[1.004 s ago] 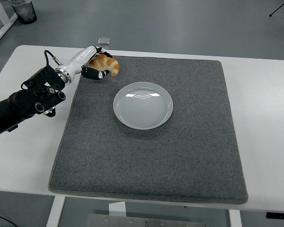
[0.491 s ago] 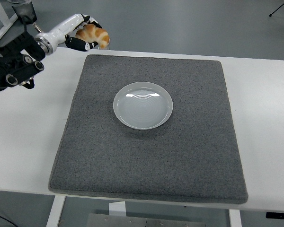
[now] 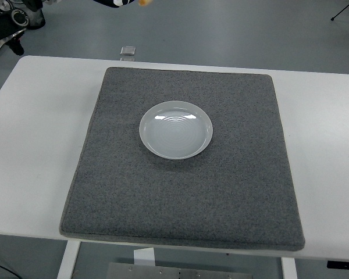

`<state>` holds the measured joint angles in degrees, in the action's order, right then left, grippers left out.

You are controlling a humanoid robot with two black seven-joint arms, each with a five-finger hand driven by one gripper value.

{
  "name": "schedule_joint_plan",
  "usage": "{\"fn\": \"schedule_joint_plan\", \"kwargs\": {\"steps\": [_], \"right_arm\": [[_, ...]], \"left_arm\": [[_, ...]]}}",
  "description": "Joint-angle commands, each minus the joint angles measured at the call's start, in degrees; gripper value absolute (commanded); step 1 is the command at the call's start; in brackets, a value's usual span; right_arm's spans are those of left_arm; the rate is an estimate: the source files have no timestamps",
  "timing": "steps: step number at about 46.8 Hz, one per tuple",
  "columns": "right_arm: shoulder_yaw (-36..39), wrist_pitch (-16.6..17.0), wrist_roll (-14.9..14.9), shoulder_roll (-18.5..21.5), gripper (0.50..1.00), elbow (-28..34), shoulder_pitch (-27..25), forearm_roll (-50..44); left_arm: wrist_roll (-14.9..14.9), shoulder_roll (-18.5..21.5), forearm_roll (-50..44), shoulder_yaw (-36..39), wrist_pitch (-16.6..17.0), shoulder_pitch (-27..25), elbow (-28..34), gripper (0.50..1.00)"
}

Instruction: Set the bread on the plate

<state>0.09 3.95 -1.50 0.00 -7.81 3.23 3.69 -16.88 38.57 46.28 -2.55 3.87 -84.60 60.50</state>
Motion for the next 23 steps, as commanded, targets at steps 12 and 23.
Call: {"fn": "schedule_joint_plan", "kwargs": {"steps": [12, 23], "right_arm": [[-0.1, 0.0, 0.0, 0.0, 0.952, 0.0, -0.1, 0.0], [-0.1, 0.0, 0.0, 0.0, 0.952, 0.0, -0.1, 0.0]], "left_arm": [[0.8, -0.5, 4.4, 0.4, 3.8, -0.2, 18.0, 0.5], [0.4, -4.1, 17.2, 2.5, 9.0, 9.4, 16.3, 0.5]]}}
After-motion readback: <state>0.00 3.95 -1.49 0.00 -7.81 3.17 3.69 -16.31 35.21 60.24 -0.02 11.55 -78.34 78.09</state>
